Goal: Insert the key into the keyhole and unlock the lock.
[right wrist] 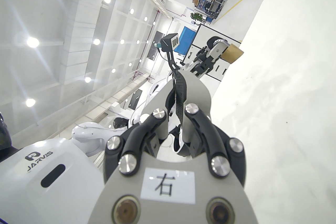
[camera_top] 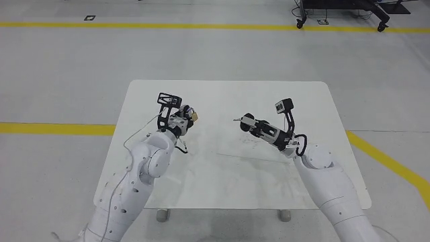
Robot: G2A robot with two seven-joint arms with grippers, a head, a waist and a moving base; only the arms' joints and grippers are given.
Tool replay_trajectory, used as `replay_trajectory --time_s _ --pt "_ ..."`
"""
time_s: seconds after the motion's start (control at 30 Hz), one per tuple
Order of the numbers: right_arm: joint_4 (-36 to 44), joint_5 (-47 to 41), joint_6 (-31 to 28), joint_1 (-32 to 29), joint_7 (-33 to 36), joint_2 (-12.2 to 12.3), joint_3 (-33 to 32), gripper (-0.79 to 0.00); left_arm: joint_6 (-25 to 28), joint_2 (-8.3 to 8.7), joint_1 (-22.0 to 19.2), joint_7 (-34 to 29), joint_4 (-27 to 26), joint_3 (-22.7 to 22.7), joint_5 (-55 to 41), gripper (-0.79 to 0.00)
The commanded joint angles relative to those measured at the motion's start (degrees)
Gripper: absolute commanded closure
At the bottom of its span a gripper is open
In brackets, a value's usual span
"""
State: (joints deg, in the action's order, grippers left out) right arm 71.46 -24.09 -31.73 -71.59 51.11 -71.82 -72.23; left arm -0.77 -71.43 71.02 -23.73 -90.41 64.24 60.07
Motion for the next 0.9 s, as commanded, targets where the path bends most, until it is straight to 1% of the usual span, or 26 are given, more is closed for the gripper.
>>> replay_trajectory --time_s 0.0,0.07,0.1,0.13,0.2,0.27,0.33,0.37,0.4,0.7,0.77,0.83,0.87 --pt "-1.07 -0.82 -0.63 0.93 -1.29 -0.45 1.61 0.000 1.70 -0.27 -0.20 -2.46 1.49 1.38 -11.33 0.000" --pt "-2.92 -0.91 -1.42 2.44 -2.72 -1.06 3.64 0.000 2.84 -0.72 -2.07 -8.78 4.60 3.76 -26.76 0.000" --pt "-3.30 -0.80 -1.64 2.82 -3.09 -1.23 4.25 0.000 2.79 -0.83 -2.77 -10.82 5.86 4.30 -30.60 0.000" --pt "-3.92 -0.43 -1.98 3.52 -3.98 -1.56 5.37 0.000 2.90 -1.08 -4.45 -14.66 8.30 5.07 -37.85 0.000" --pt "-3.94 -0.79 -2.14 4.05 -5.16 -1.99 6.67 0.000 2.65 -1.33 -6.40 -17.94 11.12 5.19 -43.05 0.000" --pt "-3.54 1.68 -2.24 4.63 -7.84 -2.33 7.81 0.000 1.73 -1.91 -8.36 -21.55 14.79 5.29 -52.75 0.000" --pt "-2.85 5.67 -1.99 4.63 -12.00 -2.47 8.22 0.000 0.11 -2.41 -9.92 -24.98 18.36 5.36 -60.97 0.000" --pt "-2.18 7.19 -1.53 4.41 -13.96 -2.55 8.45 0.000 -0.48 -2.58 -10.79 -26.17 19.87 5.28 -63.40 0.000" --pt "-1.92 7.55 -1.36 4.32 -14.51 -2.58 8.54 0.000 -0.48 -2.60 -11.10 -26.38 20.30 5.23 -63.69 0.000" --pt "-1.92 7.55 -1.36 4.32 -14.51 -2.58 8.54 0.000 -0.80 -2.66 -10.76 -26.24 20.33 5.23 -64.61 0.000" --pt "-1.70 7.67 -0.93 4.12 -14.92 -2.59 8.57 0.000 -2.50 -2.98 -10.42 -27.01 21.54 6.22 -71.89 0.000" --pt "-0.51 8.35 1.08 3.58 -15.90 -2.56 8.60 0.000 -5.29 -3.58 -10.71 -28.73 25.22 7.42 -82.90 0.000" --pt "-0.19 8.62 1.45 3.45 -16.37 -2.53 8.48 0.000 -5.62 -3.72 -11.05 -28.77 26.10 7.38 -84.27 0.000"
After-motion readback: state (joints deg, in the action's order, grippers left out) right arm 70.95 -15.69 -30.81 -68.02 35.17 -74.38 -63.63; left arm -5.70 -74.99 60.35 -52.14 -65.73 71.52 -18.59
